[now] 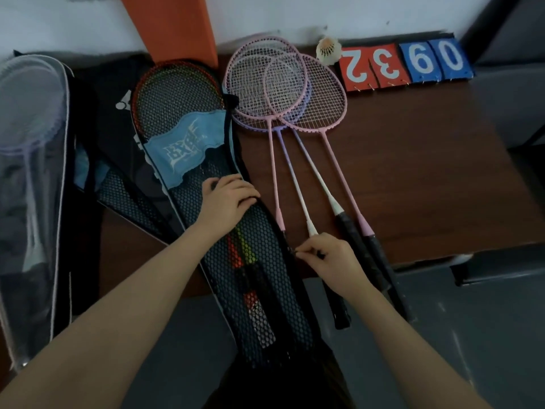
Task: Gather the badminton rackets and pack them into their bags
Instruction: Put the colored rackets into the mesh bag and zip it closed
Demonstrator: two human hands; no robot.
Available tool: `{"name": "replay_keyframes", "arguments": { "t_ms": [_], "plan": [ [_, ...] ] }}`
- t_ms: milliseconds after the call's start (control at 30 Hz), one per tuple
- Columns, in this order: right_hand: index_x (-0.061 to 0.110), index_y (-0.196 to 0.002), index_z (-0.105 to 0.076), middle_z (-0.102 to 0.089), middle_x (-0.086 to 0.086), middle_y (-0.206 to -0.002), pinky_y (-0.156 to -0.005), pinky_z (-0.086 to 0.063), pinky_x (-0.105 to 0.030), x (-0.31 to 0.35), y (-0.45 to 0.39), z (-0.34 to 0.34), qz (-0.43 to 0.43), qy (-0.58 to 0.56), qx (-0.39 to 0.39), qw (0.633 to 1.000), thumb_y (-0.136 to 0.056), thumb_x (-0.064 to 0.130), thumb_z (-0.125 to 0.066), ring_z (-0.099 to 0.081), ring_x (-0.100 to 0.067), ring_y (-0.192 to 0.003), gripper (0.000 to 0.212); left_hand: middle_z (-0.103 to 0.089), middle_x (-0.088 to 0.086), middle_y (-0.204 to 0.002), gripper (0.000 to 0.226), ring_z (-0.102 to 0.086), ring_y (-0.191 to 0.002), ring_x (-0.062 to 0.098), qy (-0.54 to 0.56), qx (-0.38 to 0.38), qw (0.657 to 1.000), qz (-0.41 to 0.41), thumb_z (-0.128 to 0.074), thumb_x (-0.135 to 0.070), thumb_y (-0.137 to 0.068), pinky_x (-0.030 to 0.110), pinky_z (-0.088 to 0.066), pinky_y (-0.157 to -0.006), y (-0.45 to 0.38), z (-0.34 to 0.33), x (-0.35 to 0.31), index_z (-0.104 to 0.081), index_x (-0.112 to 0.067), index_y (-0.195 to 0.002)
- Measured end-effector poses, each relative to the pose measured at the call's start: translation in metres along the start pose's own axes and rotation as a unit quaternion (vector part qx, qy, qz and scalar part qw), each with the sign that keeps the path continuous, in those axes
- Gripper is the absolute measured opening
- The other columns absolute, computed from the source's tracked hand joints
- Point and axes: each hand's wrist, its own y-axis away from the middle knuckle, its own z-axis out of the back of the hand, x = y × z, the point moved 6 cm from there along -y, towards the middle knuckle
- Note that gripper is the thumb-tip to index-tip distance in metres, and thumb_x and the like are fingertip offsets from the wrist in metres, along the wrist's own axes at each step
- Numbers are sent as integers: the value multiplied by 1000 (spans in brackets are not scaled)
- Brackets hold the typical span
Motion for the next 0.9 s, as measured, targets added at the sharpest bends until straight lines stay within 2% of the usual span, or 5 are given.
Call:
{"name": "replay_keyframes", "arguments": {
  "t_ms": [200,367,567,700,900],
  "plan": [
    [13,-84,-69,-66,3,-80,-69,-51,-34,16,5,-8,19,7,-46,999,-82,10,-68,-59,-13,-74,4,-51,-8,-136,44,-29,-135,25,-18,102,981,-166,-34,-42,-86,49,-18,-104,56,-13,-54,-62,-28,-117],
    [12,-82,-69,-65,3,-77,-66,-52,-37,31,22,-4,73,54,-59,994,-81,7,-68,-58,-15,-74,5,-61,-12,-120,28,-43,-127,18,-43,22,991,-124,-43,-37,-85,40,-20,-96,82,-6,-61,-64,-31,-103],
    [13,-77,-67,-66,5,-75,-62,-51,-42,21,59,-3,77,89,-67,991,-80,5,-68,-56,-17,-72,9,-69,-7,-102,25,-56,-115,20,33,2,993,-110,-48,-36,-87,37,-18,-95,68,6,-49,-71,-28,-92],
    [11,-80,-70,-66,5,-75,-69,-53,-39,8,91,-3,45,72,-69,994,-81,5,-69,-58,-17,-72,5,-65,-3,-116,23,-48,-122,21,-1,64,993,-97,-51,-29,-91,44,-13,-104,64,-1,-41,-71,-22,-102],
    [7,-80,-68,-64,2,-77,-69,-52,-33,16,105,-5,50,51,-126,990,-79,3,-70,-60,-20,-70,5,-42,-18,-139,43,-18,-140,15,-10,139,964,-227,-34,-43,-91,44,-6,-107,111,-15,-95,-51,-33,-129]
  ]
}}
